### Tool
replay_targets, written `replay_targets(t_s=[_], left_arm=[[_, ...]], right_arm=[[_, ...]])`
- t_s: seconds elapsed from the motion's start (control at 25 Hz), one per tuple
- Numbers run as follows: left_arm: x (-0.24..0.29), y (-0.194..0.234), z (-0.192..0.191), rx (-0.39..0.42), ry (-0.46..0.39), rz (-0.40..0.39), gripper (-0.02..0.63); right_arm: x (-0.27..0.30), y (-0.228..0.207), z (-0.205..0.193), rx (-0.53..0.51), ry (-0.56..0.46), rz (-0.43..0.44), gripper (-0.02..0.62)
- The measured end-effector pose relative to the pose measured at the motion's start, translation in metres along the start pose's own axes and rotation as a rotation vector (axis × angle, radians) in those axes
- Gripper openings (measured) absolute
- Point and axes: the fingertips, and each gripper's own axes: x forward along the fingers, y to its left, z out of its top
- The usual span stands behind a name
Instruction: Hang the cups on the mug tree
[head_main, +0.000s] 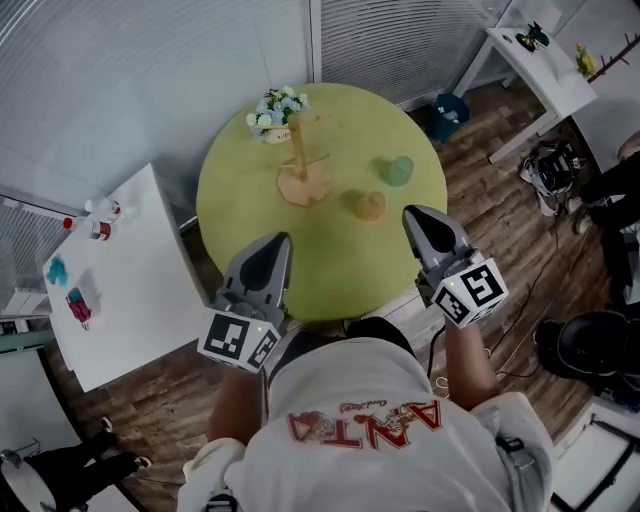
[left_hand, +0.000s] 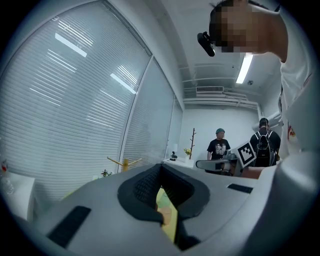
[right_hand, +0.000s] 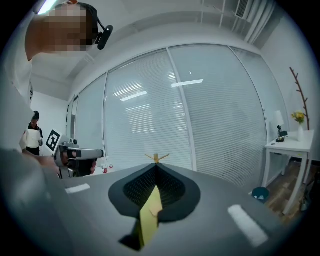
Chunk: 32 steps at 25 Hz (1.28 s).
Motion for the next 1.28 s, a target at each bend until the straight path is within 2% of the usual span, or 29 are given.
replay_targets(t_s=[0.28,0.6,0.72,0.8,1.0,1.28], left_arm=[[0.046,-0.001,-0.008,-0.006,0.049,0.058,0.009],[0.057,0.022,-0.018,-0.024,0.072,0.014,0.008],[0.057,0.029,-0.018,-0.024,0.081,-0.01,0.008],[0.057,0.034,-0.019,-0.027,0.083,-0.014,0.008],[0.053,0.049,-0.033,-0.052,0.11,-0.005,0.009],[0.054,0.054,-0.052,-0.083,0.157,0.014,0.009]], right_arm=[[0.027,-0.057,-0.018,0.053,0.036,0.039,0.0],[0.049,-0.068,-0.044,0.079,0.094,-0.051,0.003],[0.055,-0.065,-0.059,0.071,0.151,-0.072,0.062],[0.062,-0.066,-0.077,0.047,0.22,-0.077,0.136],[0.087,-0.074,-0.14,-0.017,0.413,-0.096,0.247],[0.105,-0.093,-0.227,-0.06,0.651,-0.099,0.319]])
